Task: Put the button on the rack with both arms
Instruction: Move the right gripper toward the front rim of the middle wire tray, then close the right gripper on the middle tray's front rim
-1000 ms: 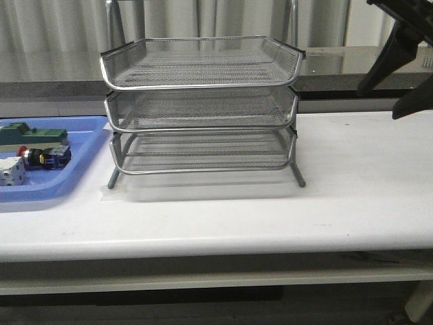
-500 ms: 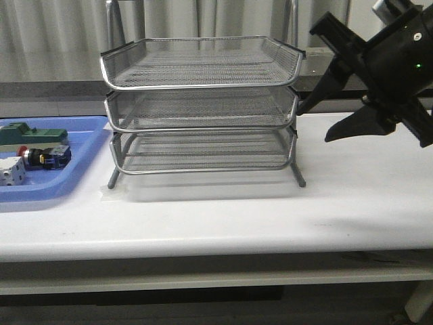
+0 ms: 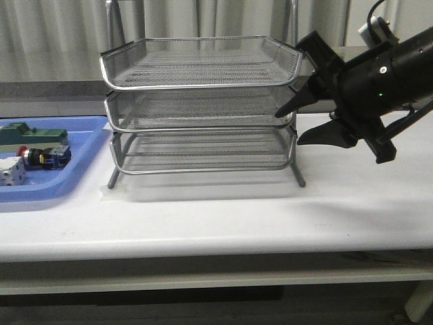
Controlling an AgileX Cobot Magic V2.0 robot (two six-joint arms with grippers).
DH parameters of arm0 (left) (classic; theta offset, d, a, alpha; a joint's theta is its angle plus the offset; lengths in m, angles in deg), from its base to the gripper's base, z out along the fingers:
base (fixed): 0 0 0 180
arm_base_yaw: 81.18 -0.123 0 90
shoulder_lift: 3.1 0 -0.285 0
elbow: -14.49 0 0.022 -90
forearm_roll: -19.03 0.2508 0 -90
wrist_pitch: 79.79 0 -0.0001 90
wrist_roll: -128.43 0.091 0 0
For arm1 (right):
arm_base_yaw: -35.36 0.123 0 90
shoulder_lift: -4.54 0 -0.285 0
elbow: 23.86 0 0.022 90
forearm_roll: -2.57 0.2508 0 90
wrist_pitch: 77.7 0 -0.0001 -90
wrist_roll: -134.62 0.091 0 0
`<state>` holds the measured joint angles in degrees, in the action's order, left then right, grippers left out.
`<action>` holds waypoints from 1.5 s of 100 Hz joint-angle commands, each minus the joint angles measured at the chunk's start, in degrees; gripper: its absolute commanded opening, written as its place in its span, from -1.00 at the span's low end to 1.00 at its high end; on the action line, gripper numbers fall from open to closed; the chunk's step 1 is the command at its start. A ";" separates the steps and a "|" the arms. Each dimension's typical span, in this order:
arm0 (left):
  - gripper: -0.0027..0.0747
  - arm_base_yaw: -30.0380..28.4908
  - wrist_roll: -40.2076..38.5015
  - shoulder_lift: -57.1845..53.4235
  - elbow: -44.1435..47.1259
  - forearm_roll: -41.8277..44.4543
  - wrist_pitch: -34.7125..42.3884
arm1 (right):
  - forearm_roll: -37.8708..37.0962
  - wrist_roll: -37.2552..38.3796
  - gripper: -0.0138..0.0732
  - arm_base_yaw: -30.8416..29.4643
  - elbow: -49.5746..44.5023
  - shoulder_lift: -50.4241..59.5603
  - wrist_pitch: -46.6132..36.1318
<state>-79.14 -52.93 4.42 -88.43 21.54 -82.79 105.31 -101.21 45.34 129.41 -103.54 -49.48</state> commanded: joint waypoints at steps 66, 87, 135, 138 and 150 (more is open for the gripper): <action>-0.99 0.32 -0.40 -1.89 3.15 -0.36 4.23 | 8.22 -2.67 0.19 0.01 7.45 -4.62 9.27; -0.99 0.32 -0.40 -1.89 3.15 -0.36 4.23 | 8.22 -3.07 0.19 0.01 7.45 -4.62 8.76; -0.99 0.32 -0.40 -1.89 3.15 -0.36 4.23 | 8.22 -3.67 0.19 -0.47 8.46 -5.02 8.43; -0.99 0.32 -0.40 -1.89 3.15 -0.36 4.23 | 8.22 -3.67 0.19 -0.47 9.15 -5.34 8.78; -0.99 0.32 -0.40 -1.89 3.15 -0.36 4.23 | 8.22 -3.67 0.19 -0.47 10.70 -6.41 10.84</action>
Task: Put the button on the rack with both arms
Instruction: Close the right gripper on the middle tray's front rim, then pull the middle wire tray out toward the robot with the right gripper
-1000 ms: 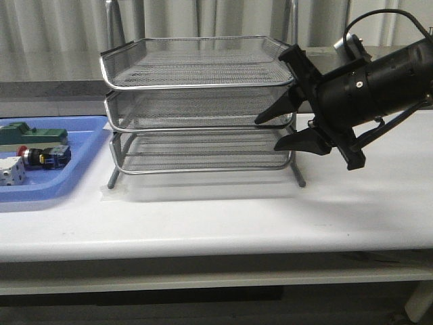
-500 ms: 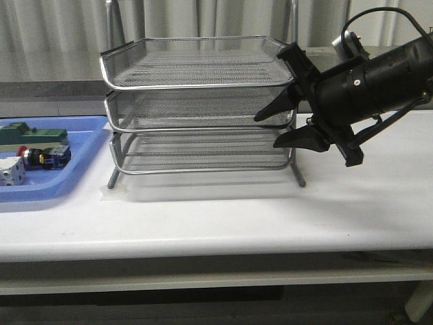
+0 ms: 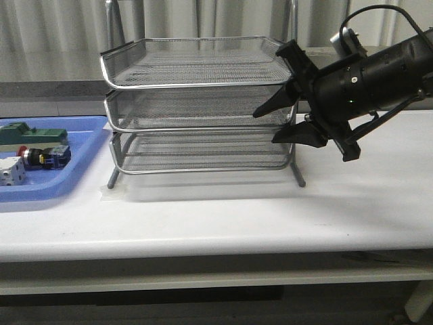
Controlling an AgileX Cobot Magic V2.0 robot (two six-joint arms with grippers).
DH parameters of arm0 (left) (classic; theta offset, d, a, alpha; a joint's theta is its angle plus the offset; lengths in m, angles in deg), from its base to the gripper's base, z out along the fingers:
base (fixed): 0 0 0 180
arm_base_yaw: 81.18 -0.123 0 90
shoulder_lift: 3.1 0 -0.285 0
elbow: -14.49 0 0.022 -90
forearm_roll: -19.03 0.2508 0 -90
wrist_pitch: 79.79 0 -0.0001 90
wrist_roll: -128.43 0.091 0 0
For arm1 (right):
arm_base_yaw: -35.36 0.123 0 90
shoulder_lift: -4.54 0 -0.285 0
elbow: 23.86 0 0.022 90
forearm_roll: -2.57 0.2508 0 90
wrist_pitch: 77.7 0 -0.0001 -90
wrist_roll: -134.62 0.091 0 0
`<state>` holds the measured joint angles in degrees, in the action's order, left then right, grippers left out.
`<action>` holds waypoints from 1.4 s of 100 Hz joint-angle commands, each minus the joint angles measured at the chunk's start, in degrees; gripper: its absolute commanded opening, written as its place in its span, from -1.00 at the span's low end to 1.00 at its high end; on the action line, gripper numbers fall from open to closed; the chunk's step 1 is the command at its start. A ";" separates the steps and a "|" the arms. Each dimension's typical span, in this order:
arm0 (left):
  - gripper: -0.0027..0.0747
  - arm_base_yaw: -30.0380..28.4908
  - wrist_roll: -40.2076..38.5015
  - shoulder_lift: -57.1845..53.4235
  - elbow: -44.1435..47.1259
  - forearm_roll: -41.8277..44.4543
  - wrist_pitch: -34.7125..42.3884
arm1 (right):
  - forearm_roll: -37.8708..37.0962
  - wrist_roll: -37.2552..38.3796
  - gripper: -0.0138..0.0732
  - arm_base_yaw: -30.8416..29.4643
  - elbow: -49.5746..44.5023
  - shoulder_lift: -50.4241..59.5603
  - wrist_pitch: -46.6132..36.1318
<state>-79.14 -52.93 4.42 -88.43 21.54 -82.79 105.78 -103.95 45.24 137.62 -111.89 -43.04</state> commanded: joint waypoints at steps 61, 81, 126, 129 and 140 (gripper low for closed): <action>-0.99 0.32 -0.40 -1.89 3.15 -0.36 4.23 | 7.75 -0.94 -0.48 -0.37 2.57 0.36 4.84; -0.99 0.32 -0.40 -1.89 3.15 -0.36 4.23 | 7.75 -0.94 -0.57 -0.37 2.48 0.36 5.18; -0.99 0.32 -0.40 -1.89 3.15 -0.36 4.23 | 6.52 -0.94 -0.57 -0.37 -2.35 0.47 8.57; -0.99 0.32 -0.40 -1.89 3.15 -0.36 4.23 | 6.52 -0.94 -0.57 -0.37 -3.16 0.47 8.87; -0.99 0.32 -0.40 -1.89 3.15 -0.36 4.23 | 6.52 -1.11 -0.57 -0.37 -5.93 0.47 10.26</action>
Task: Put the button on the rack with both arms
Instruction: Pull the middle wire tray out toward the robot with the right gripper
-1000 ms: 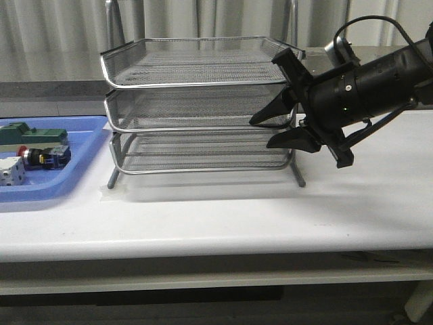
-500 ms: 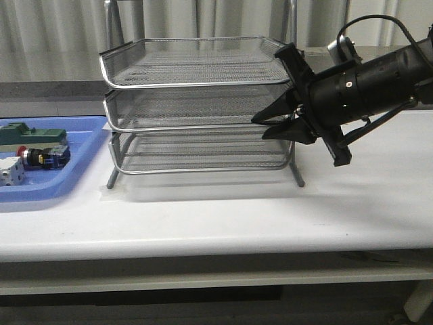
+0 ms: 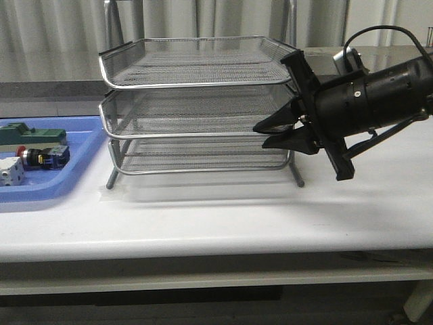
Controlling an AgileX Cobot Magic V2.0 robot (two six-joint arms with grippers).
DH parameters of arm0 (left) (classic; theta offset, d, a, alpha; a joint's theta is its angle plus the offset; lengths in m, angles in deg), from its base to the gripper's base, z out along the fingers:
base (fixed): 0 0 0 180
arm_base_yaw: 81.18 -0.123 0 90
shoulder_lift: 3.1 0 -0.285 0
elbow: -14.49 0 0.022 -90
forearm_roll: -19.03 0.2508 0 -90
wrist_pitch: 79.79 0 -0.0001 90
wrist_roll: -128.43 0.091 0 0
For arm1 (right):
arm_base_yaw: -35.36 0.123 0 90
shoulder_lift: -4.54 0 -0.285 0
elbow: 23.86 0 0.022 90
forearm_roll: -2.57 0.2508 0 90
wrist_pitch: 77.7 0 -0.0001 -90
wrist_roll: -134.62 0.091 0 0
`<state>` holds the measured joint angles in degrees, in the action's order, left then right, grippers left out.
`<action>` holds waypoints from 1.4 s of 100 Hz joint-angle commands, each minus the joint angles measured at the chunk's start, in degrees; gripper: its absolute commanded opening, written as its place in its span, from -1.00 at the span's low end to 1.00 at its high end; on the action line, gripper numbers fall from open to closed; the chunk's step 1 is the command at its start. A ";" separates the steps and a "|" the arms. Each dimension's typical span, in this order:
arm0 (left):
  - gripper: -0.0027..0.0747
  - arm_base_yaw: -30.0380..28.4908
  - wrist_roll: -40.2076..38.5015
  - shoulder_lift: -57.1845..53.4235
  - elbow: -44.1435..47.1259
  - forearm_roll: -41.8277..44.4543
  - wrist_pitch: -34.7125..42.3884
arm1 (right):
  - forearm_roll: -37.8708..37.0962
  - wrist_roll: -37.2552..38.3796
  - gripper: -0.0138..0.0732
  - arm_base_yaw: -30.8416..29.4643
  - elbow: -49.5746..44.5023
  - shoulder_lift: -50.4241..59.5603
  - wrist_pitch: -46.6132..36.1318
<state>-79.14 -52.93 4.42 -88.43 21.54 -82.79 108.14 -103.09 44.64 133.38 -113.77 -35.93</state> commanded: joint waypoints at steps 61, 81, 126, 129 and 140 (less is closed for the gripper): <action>-0.99 0.32 -0.40 -1.89 3.15 -0.36 4.23 | 4.15 -6.92 -0.57 0.23 -13.32 2.72 10.71; -0.99 0.32 -0.40 -1.89 3.15 -0.36 4.23 | 4.21 -9.28 -0.57 0.23 -17.61 2.72 11.70; -0.99 0.32 -0.40 -1.89 3.15 -0.36 4.23 | 4.48 -13.58 -0.57 0.23 -24.54 2.72 14.30; -0.99 0.32 -0.40 -1.89 3.15 -0.36 4.23 | 4.79 -14.04 -0.57 0.23 -24.86 2.72 14.30; -0.99 0.32 -0.40 -1.89 3.15 -0.36 4.23 | 5.37 -14.70 -0.56 0.23 -24.98 2.72 14.30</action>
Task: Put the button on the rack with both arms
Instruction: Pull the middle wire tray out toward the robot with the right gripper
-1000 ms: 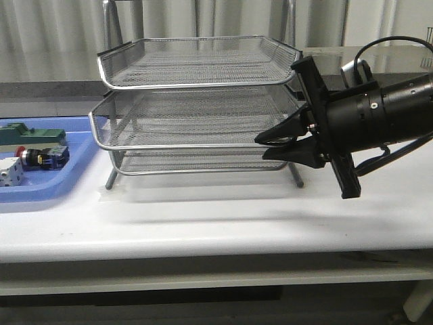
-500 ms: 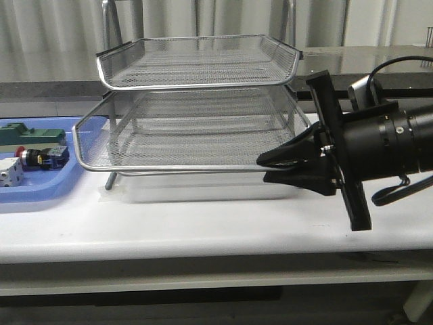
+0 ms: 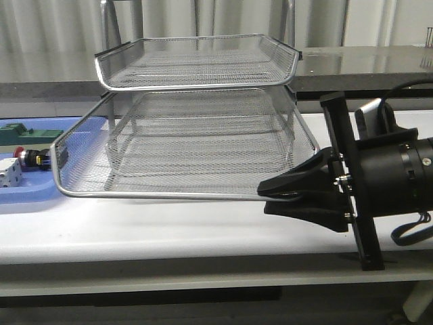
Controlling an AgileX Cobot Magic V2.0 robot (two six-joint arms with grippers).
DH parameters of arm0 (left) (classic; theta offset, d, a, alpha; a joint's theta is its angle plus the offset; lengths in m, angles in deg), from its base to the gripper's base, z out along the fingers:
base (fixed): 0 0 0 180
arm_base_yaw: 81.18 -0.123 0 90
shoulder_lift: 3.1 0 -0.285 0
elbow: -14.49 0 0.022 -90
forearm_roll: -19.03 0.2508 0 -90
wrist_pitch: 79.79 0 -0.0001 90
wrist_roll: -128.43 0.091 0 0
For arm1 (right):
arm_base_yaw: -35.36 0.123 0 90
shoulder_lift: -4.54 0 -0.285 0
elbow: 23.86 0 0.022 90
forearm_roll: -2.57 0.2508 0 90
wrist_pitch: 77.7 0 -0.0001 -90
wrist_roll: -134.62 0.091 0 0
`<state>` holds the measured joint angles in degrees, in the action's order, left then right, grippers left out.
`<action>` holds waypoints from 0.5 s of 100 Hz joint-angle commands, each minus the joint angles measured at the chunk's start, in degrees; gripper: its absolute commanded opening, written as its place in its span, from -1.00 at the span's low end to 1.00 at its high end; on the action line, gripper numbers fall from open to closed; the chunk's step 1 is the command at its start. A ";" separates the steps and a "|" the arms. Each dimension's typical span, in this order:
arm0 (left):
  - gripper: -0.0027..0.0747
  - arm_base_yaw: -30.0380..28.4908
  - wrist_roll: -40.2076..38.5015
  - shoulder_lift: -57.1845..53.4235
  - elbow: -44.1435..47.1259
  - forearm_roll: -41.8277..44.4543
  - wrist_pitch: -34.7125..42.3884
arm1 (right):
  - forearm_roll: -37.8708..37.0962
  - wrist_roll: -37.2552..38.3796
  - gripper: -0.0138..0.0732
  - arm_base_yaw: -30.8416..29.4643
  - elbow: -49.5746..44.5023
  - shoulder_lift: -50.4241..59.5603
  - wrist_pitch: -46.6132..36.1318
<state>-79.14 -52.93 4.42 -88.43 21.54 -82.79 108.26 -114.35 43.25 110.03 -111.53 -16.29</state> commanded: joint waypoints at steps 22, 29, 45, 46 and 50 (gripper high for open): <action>-0.99 0.32 -0.40 -1.89 3.15 -0.36 4.23 | 5.24 -6.28 -0.18 1.62 -1.62 0.48 -4.35; -0.99 0.32 -0.40 -1.89 3.15 -0.36 4.23 | 5.24 -6.93 0.06 1.62 -1.31 0.48 -3.62; -0.99 0.32 -0.40 -1.89 3.15 -0.36 4.23 | 5.30 -7.95 0.44 1.17 -1.15 0.70 -2.40; -0.99 0.32 -0.40 -1.89 3.15 -0.36 4.23 | 5.30 -7.95 0.44 1.14 -1.15 0.81 -2.40; -0.99 0.32 -0.40 -1.89 3.15 -0.36 4.23 | 5.30 -8.07 0.43 0.80 -1.23 1.23 -2.46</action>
<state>-79.14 -52.93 4.42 -88.43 21.54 -82.79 108.26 -120.09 43.73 109.42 -111.86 -17.72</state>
